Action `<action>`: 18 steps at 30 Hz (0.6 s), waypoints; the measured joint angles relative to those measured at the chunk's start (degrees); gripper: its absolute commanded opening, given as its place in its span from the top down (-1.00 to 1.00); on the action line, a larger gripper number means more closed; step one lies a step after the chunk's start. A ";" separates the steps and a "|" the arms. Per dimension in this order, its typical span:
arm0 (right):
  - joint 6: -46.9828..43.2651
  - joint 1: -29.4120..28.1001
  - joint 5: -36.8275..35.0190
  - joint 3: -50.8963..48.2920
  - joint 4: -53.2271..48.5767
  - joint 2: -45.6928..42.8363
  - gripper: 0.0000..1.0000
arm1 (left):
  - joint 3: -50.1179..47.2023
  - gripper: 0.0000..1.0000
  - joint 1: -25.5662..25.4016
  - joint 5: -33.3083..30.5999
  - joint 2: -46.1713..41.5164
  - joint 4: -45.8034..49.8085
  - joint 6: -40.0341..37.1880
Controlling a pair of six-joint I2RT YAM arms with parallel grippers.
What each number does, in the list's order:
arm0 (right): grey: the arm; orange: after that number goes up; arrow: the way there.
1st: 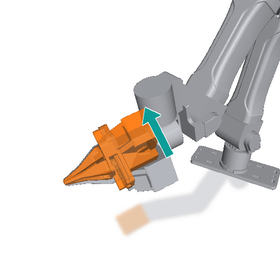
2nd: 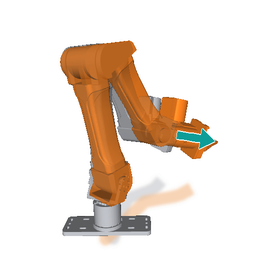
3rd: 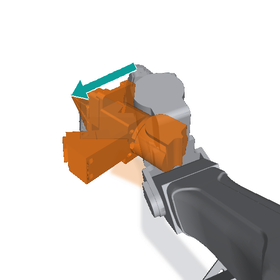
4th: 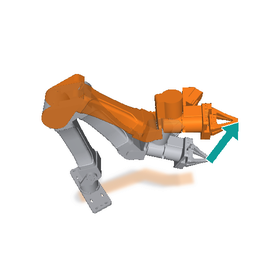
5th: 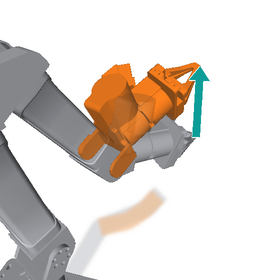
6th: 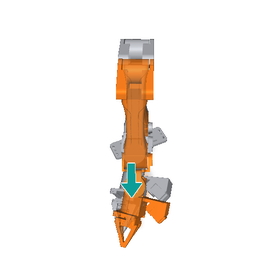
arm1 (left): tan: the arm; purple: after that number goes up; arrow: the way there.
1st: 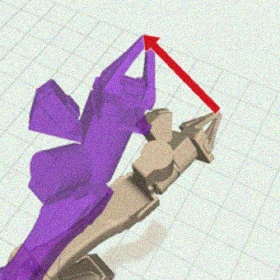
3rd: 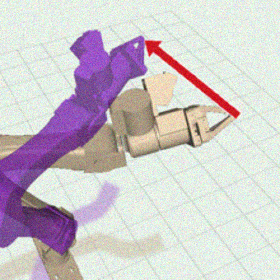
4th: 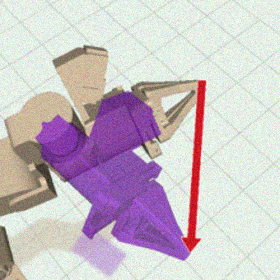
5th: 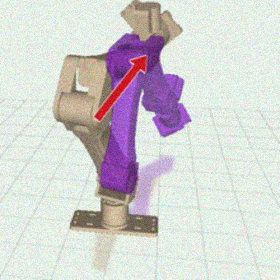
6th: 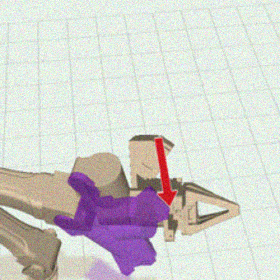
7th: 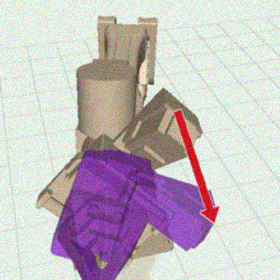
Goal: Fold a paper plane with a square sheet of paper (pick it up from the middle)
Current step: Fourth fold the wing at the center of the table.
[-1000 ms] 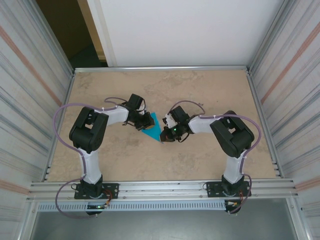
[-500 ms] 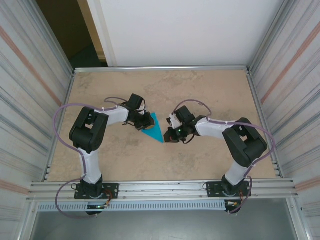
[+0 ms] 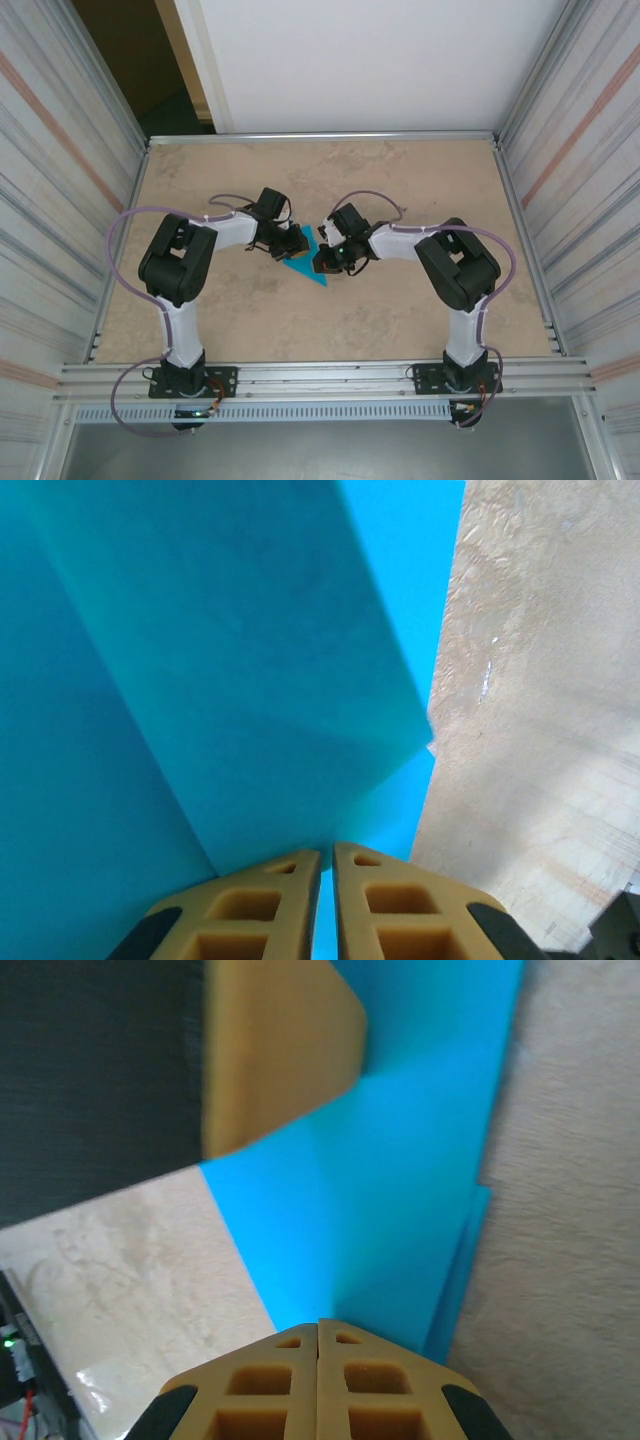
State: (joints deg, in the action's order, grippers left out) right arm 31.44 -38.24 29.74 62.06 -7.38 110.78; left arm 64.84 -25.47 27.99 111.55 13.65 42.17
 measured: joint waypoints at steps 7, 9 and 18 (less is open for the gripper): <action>-0.02 0.00 0.02 -0.02 0.00 0.63 0.99 | 0.20 0.70 -0.04 -0.13 -0.44 0.31 -0.90; -0.02 0.00 0.02 -0.04 -0.02 0.63 0.99 | -0.02 0.70 -0.04 -0.04 -0.90 0.22 -1.53; -0.17 0.00 0.02 -0.09 -0.02 0.63 0.99 | -5.44 0.81 -2.62 0.37 -8.41 -3.89 -4.33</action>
State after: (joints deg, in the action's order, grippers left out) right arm 31.27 -38.24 29.76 61.98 -7.40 111.42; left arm 59.40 -28.10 28.36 103.13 9.76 37.85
